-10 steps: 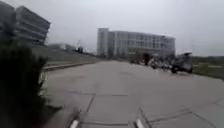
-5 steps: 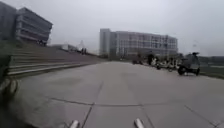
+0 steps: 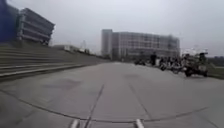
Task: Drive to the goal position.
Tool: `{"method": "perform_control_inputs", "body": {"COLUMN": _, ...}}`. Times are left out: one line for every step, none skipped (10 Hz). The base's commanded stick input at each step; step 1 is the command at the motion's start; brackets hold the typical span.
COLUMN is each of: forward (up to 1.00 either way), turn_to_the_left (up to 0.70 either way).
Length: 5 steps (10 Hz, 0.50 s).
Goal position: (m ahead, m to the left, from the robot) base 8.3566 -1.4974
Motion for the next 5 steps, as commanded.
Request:
{"method": "perform_control_inputs", "body": {"forward": 0.48, "turn_to_the_left": 0.48}}
{"method": "perform_control_inputs", "body": {"forward": 0.45, "turn_to_the_left": 0.45}}
{"method": "perform_control_inputs", "body": {"forward": 0.45, "turn_to_the_left": 0.45}}
{"method": "perform_control_inputs", "body": {"forward": 0.45, "turn_to_the_left": 0.45}}
{"method": "perform_control_inputs", "body": {"forward": 0.44, "turn_to_the_left": 0.44}}
